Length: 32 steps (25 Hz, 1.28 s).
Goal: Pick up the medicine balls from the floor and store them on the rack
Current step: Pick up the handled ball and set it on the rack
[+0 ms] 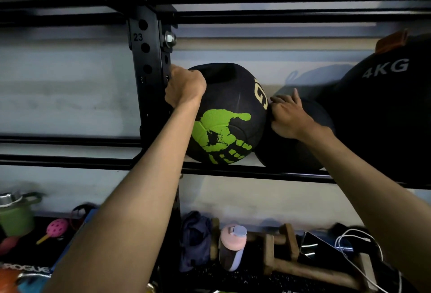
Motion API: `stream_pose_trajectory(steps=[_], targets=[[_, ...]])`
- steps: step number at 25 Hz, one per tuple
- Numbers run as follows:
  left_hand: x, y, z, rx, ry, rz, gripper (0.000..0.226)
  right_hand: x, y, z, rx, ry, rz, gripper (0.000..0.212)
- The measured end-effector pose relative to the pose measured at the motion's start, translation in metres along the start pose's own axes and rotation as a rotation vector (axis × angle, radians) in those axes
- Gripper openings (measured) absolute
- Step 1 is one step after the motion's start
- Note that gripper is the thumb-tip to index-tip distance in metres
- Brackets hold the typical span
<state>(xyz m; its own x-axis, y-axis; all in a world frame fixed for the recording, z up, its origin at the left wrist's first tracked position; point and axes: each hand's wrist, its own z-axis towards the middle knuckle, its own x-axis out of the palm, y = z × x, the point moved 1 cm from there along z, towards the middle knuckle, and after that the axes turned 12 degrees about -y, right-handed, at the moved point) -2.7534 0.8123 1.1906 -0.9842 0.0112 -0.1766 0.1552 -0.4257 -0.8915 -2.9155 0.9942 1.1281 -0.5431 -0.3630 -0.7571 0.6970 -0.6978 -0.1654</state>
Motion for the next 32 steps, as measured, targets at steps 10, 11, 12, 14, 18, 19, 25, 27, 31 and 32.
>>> stream_pose_trajectory(steps=[10,11,12,14,18,19,25,27,31,32], targets=[[0.006,0.022,0.009,0.129,-0.022,-0.179,0.023,-0.016,0.018,-0.018,0.262,-0.409,0.655,0.038],[0.005,0.025,0.008,0.186,-0.023,-0.208,0.026,-0.016,0.027,-0.020,0.287,-0.468,0.819,0.042],[0.005,0.030,0.005,0.249,-0.018,-0.235,0.030,-0.014,0.038,-0.021,0.294,-0.486,0.926,0.045],[0.007,0.048,-0.003,0.384,0.001,-0.292,0.039,-0.008,0.062,-0.018,0.278,-0.481,0.949,0.056],[0.017,0.091,-0.021,0.600,-0.087,-0.425,0.046,0.009,0.074,-0.008,0.342,-0.573,0.929,0.065],[0.021,0.093,-0.020,0.604,-0.098,-0.431,0.045,0.011,0.071,-0.005,0.368,-0.573,0.945,0.064],[0.034,0.081,0.003,0.527,-0.001,-0.379,0.042,0.011,0.071,0.013,0.506,-0.511,0.928,0.068],[0.035,0.087,0.006,0.520,0.013,-0.407,0.041,0.009,0.078,0.011,0.531,-0.507,0.896,0.068],[0.032,0.090,0.008,0.547,0.060,-0.367,0.048,0.005,0.095,-0.008,0.593,-0.567,0.816,0.062],[0.030,0.093,0.006,0.554,0.094,-0.365,0.053,0.004,0.102,-0.016,0.601,-0.589,0.791,0.060]])
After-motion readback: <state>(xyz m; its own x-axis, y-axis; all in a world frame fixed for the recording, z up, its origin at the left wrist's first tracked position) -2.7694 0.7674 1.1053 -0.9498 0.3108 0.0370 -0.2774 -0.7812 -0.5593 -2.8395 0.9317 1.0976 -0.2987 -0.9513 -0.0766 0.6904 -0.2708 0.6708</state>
